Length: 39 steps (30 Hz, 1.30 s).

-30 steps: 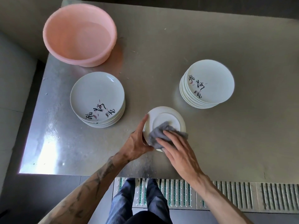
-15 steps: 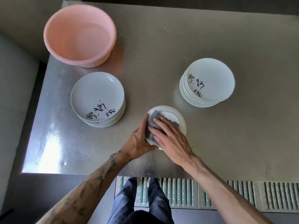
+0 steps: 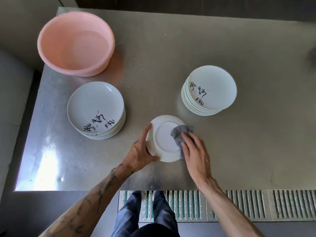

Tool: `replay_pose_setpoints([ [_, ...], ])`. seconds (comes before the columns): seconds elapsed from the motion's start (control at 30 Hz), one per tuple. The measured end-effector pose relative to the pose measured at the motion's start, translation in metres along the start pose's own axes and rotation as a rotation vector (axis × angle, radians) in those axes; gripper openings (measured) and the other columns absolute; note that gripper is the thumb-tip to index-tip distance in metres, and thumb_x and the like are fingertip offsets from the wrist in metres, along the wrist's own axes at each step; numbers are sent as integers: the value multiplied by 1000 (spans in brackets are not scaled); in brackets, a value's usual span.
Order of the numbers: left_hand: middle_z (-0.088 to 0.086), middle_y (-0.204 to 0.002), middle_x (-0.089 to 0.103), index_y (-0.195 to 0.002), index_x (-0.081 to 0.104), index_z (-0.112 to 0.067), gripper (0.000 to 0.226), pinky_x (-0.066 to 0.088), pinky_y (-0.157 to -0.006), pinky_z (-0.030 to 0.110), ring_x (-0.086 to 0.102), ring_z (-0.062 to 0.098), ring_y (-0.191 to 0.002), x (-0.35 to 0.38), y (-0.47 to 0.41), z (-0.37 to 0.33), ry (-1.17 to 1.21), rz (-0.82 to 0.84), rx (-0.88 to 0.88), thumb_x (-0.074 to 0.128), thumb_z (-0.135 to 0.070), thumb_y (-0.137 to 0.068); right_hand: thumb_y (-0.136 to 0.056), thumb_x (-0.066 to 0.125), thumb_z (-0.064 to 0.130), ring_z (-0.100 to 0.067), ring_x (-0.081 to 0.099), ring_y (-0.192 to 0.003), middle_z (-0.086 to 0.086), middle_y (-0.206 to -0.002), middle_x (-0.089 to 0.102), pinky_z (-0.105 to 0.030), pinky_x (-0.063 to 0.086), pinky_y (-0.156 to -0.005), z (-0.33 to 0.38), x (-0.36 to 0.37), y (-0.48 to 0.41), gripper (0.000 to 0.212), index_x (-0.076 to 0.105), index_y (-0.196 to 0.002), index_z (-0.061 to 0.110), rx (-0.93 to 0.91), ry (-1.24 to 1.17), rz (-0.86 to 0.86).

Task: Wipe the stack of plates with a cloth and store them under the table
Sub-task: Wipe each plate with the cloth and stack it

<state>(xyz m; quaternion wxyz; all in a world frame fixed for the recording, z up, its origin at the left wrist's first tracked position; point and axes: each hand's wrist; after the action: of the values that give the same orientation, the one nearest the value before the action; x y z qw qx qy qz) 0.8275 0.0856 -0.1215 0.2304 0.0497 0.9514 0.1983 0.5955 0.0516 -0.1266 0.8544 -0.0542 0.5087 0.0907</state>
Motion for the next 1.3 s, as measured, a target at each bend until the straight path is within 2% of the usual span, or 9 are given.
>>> replay_pose_setpoints([
  [0.17, 10, -113, 61, -158, 26, -37, 104, 60, -82, 34, 65, 24, -94, -9, 7, -8, 205, -9, -53, 85, -2, -80, -95, 68, 12, -26, 64, -113, -6, -129, 66, -28, 48, -99, 5, -3, 14, 30, 72, -125, 12, 27, -54, -45],
  [0.3, 22, -112, 58, -155, 36, -26, 96, 59, -89, 57, 67, 43, -102, -14, 8, -29, 380, -109, -95, 81, 11, -79, -96, 65, 9, -26, 63, -112, -5, -125, 68, -25, 45, -99, 3, -11, 7, 26, 71, -122, 10, 34, -82, -46],
  [0.47, 18, -95, 65, -142, 55, -17, 71, 59, -85, 51, 65, 38, -86, -37, -2, -68, 282, -258, 24, 80, 8, -81, -97, 63, 8, -25, 63, -111, -3, -122, 68, -25, 45, -98, -1, -23, 0, 24, 72, -119, 11, 47, -98, -89],
  [0.57, -15, -88, 72, -107, 71, -38, 51, 58, -79, 35, 67, 13, -78, -53, -14, -93, 41, -296, 154, 78, 5, -81, -97, 64, 8, -25, 63, -110, -4, -121, 69, -29, 48, -96, 0, -27, -3, 23, 72, -118, 11, 47, -92, -86],
  [0.63, -35, -90, 67, -110, 68, -36, 50, 51, -73, 12, 65, -1, -80, -60, -22, -109, -115, -320, 255, 78, 2, -80, -96, 65, 7, -25, 64, -108, -4, -120, 69, -30, 49, -94, 2, -29, -4, 23, 73, -117, 11, 52, -83, -86],
  [0.83, -17, -95, 64, -111, 72, -25, 32, 36, -79, -1, 54, -5, -79, -75, -49, -143, -327, -374, 510, 75, -6, -86, -94, 69, 10, -24, 65, -103, -2, -114, 70, -28, 50, -88, 5, -29, -7, 22, 73, -115, 14, 57, -68, -83],
  [0.93, -13, -96, 60, -111, 69, -23, 26, 35, -76, 2, 56, 6, -81, -75, -64, -161, -401, -401, 664, 70, -7, -90, -94, 69, 10, -23, 65, -103, -2, -115, 70, -26, 49, -89, 5, -28, -9, 23, 73, -115, 15, 63, -84, -84],
  [1.07, -2, -99, 63, -111, 71, -12, 23, 48, -74, 26, 60, 18, -85, -58, -93, -175, -458, -391, 837, 68, 3, -93, -95, 68, 11, -19, 63, -106, 1, -117, 69, -22, 48, -90, 7, -28, -12, 24, 72, -118, 17, 83, -85, -73],
  [1.3, 8, -97, 68, -111, 74, -9, 46, 50, -73, 40, 58, 29, -85, -19, -131, -171, -547, -319, 901, 58, 20, -80, -98, 63, 11, -20, 63, -111, -1, -121, 68, -31, 54, -95, 5, -35, -18, 23, 72, -120, 14, 98, -108, -69],
])
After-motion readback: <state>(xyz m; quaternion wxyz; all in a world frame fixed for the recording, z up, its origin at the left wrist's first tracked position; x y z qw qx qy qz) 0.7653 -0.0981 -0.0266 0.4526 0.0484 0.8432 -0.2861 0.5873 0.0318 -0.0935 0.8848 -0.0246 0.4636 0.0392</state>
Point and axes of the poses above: each hand's wrist, its own y-axis away from the middle knuckle, its own x-axis out of the palm, z = x × y
